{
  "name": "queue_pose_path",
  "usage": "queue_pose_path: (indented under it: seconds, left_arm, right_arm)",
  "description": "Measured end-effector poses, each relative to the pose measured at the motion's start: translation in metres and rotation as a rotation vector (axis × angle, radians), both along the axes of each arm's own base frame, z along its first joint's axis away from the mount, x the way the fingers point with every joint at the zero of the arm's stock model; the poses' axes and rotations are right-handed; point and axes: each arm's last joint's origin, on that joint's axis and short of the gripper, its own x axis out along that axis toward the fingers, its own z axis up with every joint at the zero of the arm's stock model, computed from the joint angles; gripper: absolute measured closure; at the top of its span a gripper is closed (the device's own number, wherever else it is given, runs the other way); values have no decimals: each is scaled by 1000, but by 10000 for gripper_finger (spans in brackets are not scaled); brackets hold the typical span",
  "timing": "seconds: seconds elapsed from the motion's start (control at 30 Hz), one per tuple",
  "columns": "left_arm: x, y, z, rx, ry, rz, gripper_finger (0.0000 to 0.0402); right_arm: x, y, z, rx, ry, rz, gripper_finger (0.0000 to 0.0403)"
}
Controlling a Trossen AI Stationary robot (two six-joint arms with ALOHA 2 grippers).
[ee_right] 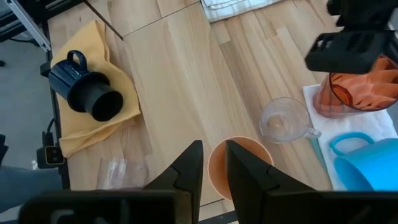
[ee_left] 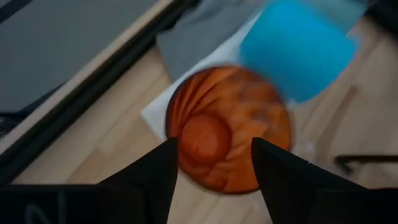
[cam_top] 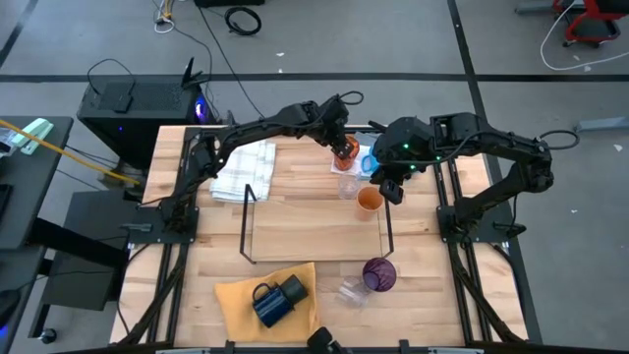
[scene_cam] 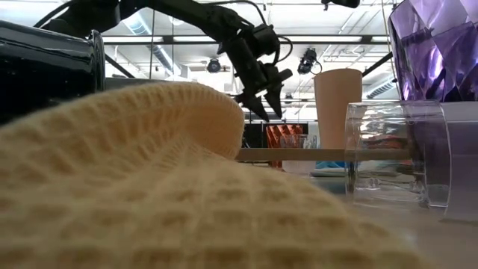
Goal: Stack small to large cups/mugs on shelf
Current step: Put the orange cup on the shelf
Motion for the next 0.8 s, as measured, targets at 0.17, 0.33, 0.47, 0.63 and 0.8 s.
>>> queue_pose_path:
  seconds: [0.17,0.33,0.47,0.63,0.8]
  left_arm:
    - [2,0,-3,79,31,-23,186]
    - [3,1,-2,94,21,-33,177]
    - [4,0,-1,123,30,-75,182]
    - [7,-3,0,142,17,-98,192]
    - [14,-9,3,147,-41,-87,198]
  right_arm:
    - [0,0,0,2,0,-3,328]
    - [0,0,0,2,0,-3,328]
    - [0,0,0,2,0,-4,328]
    - [0,0,0,2,0,-4,328]
    - [0,0,0,2,0,-4,328]
